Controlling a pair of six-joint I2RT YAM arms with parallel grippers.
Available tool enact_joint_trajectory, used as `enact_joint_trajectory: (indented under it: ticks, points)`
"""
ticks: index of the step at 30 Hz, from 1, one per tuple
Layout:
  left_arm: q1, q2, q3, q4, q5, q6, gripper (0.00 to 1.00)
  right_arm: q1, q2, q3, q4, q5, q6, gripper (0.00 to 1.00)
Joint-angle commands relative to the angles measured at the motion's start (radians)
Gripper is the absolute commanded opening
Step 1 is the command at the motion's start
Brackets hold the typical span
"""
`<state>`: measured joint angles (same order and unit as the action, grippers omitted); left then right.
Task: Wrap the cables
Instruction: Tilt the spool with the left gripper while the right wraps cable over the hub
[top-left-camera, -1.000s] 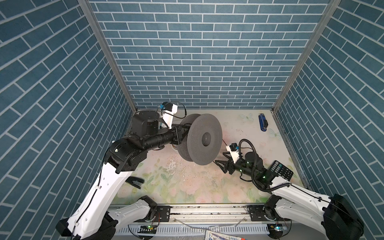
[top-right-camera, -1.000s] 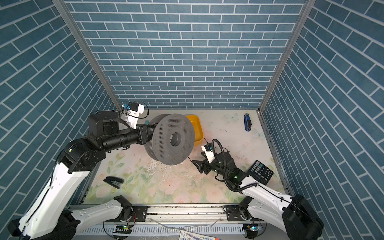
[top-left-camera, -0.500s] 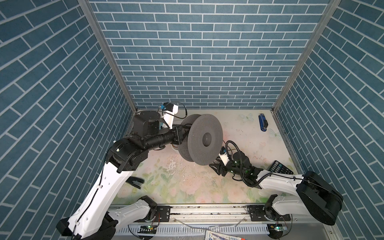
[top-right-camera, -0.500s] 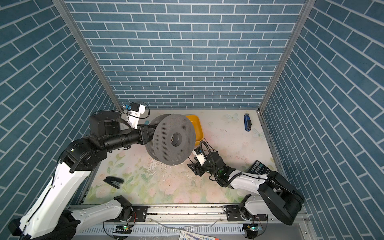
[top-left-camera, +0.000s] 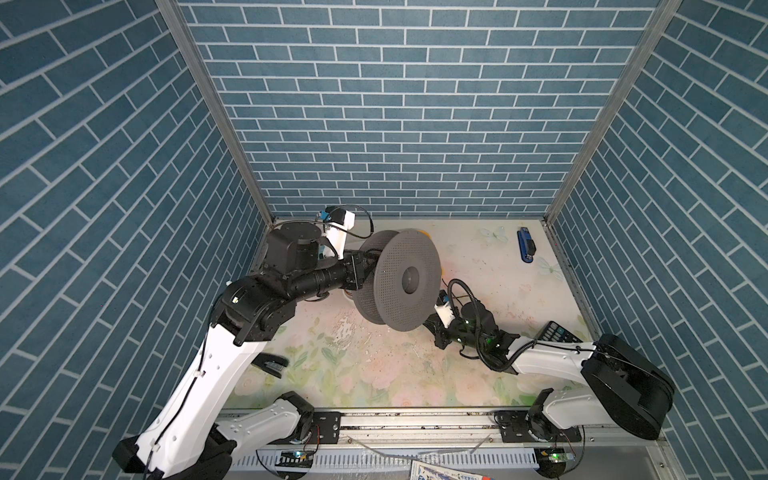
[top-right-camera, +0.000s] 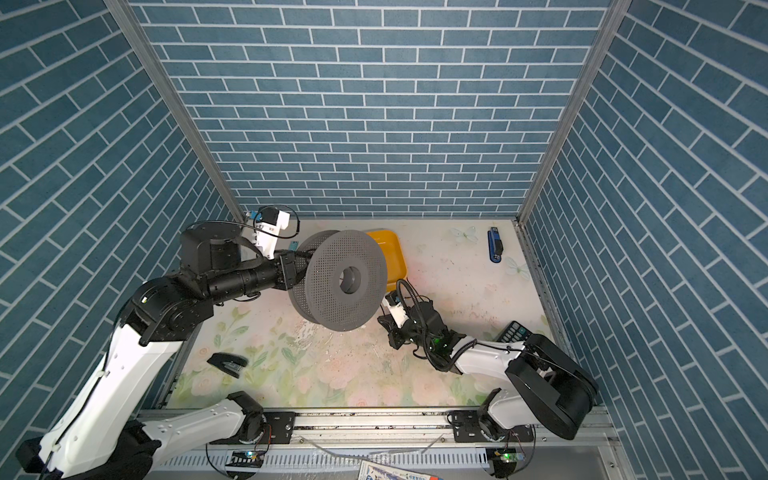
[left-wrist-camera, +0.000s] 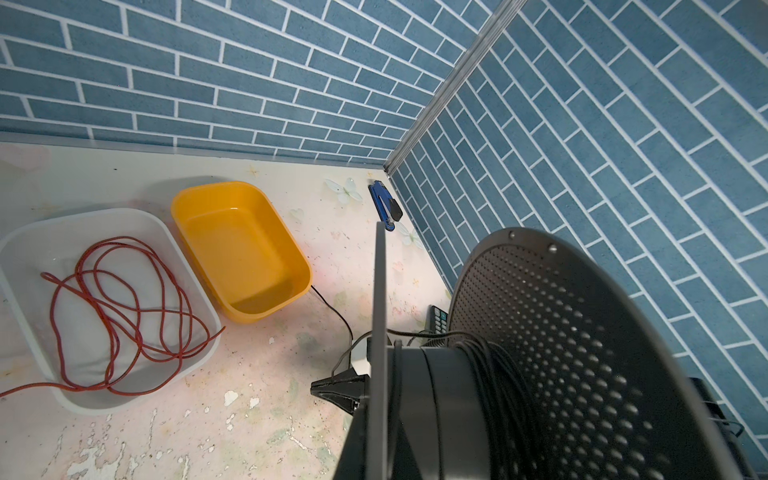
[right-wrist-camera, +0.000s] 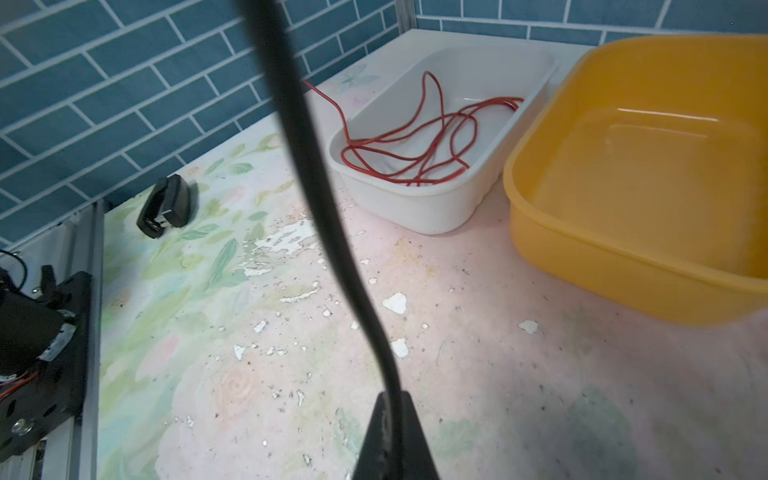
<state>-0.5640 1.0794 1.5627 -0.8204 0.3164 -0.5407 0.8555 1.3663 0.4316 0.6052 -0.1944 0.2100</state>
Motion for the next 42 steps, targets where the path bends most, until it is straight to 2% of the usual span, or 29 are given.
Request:
enact_joint_trajectory:
  ticks: [1,4,8,20,26,33,38,42]
  points:
    - [0.064,0.001,0.005,0.051,0.052,-0.005,0.00,0.020,-0.045,0.018,-0.079,0.130,0.034,0.00]
    - [0.114,0.001,-0.042,0.090,0.093,-0.033,0.00,0.060,-0.073,0.001,-0.109,0.206,0.037,0.00]
    - [0.174,0.008,-0.082,0.110,0.077,-0.049,0.00,0.141,-0.100,0.005,-0.183,0.334,0.024,0.00]
    - [0.206,0.026,-0.230,0.161,-0.160,-0.041,0.00,0.411,-0.017,0.218,-0.468,0.634,-0.120,0.00]
    - [0.204,0.015,-0.306,0.165,-0.263,-0.027,0.00,0.542,0.038,0.367,-0.604,0.700,-0.204,0.00]
    - [0.198,0.002,-0.374,0.170,-0.339,-0.016,0.00,0.618,0.074,0.472,-0.654,0.728,-0.277,0.00]
    - [0.146,0.007,-0.406,0.161,-0.420,-0.005,0.00,0.648,0.080,0.547,-0.681,0.682,-0.324,0.00]
    - [0.070,-0.004,-0.451,0.150,-0.494,-0.013,0.00,0.648,0.073,0.610,-0.694,0.696,-0.329,0.00]
